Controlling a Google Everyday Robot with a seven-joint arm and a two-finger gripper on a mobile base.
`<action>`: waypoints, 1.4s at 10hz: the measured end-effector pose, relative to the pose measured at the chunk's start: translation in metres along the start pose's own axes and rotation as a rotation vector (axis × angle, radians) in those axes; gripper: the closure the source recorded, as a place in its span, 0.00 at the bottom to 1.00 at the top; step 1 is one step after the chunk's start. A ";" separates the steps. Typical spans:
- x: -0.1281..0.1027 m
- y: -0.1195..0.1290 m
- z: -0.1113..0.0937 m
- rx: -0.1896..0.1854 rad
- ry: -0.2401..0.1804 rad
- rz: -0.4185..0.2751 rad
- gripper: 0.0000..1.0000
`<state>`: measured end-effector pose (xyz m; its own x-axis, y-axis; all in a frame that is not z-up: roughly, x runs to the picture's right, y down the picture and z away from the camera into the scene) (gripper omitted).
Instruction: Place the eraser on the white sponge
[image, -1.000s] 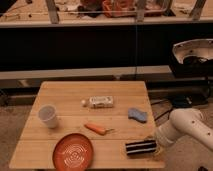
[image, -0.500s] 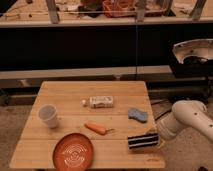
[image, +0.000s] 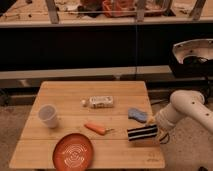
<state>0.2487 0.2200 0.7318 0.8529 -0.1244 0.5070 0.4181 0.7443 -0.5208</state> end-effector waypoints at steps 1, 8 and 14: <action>0.004 -0.007 -0.006 0.008 -0.002 -0.002 0.99; 0.015 -0.021 -0.018 0.042 -0.022 0.006 0.79; 0.021 -0.051 -0.028 0.044 -0.046 -0.012 0.99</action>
<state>0.2540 0.1612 0.7501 0.8322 -0.1038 0.5446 0.4131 0.7712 -0.4843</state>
